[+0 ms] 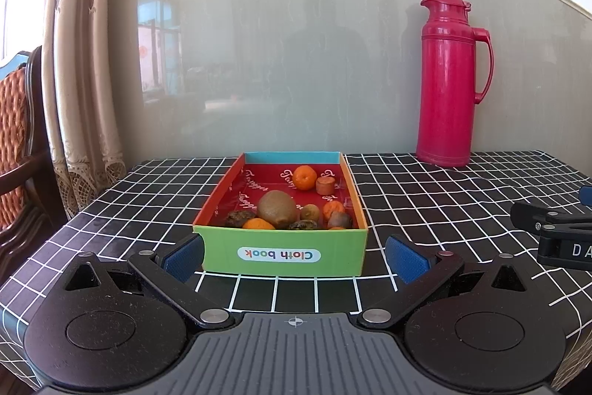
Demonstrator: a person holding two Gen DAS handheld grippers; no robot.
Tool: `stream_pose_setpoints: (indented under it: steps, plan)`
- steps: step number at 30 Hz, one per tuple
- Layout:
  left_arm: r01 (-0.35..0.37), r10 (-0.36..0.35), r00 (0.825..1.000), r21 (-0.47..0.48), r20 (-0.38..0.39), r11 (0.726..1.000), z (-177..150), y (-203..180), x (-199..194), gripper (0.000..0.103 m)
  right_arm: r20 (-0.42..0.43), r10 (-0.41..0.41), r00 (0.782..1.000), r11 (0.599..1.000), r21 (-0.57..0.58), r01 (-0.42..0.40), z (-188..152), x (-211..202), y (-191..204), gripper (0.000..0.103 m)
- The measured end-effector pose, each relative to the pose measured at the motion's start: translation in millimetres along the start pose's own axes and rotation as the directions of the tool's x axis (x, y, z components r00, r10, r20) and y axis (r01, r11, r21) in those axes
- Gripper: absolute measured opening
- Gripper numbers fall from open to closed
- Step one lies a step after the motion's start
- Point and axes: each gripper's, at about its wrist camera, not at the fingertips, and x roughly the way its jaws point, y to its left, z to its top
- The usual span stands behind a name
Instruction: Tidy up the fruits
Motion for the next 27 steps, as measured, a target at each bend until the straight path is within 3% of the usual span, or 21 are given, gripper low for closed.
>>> stream_pose_setpoints:
  steps: [27]
  plan:
    - [0.002, -0.002, 1.000, -0.003, 0.001, 1.000, -0.1, 0.6, -1.9, 0.103, 0.001, 0.002, 1.000, 1.000, -0.002, -0.002, 0.2, -1.1, 0.0, 0.103]
